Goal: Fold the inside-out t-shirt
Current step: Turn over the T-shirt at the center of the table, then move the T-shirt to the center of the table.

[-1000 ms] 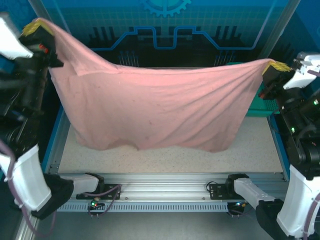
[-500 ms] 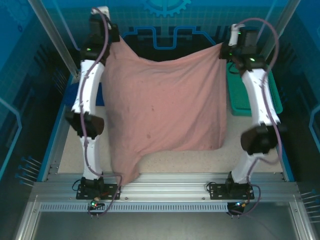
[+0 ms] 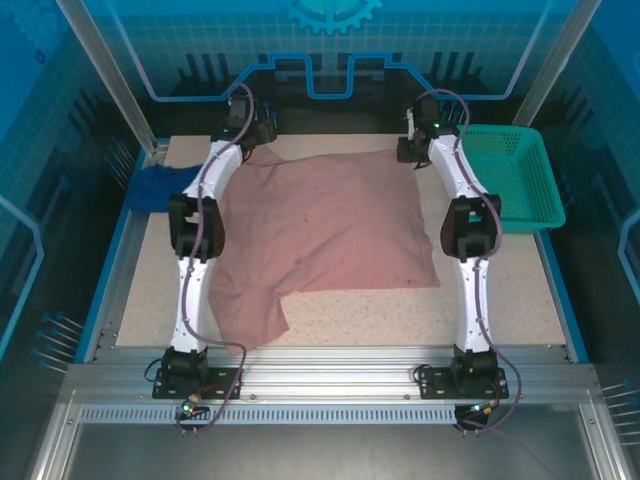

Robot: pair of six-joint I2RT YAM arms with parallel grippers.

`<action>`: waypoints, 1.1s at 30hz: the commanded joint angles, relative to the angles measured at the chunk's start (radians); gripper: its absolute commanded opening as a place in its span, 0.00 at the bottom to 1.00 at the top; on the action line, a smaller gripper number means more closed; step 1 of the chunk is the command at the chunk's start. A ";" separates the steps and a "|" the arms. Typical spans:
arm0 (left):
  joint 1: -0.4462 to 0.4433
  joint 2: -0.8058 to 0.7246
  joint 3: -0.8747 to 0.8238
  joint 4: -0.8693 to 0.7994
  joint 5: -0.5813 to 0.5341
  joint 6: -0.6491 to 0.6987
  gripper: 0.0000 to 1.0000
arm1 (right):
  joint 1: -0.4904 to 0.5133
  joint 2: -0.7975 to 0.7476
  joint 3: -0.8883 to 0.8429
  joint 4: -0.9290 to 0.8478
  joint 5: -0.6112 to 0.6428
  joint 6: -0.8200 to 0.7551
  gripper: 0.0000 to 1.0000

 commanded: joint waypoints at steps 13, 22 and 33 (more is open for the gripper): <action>-0.027 -0.718 -1.159 0.297 0.283 -0.307 0.76 | -0.003 -0.380 -0.817 0.153 -0.238 0.115 0.41; -0.027 -0.640 -1.183 0.280 0.351 -0.291 0.83 | -0.096 -0.369 -0.858 0.059 -0.089 0.128 0.40; -0.028 -0.581 -1.147 0.268 0.401 -0.264 0.88 | -0.126 -0.401 -0.821 0.066 0.013 0.108 0.39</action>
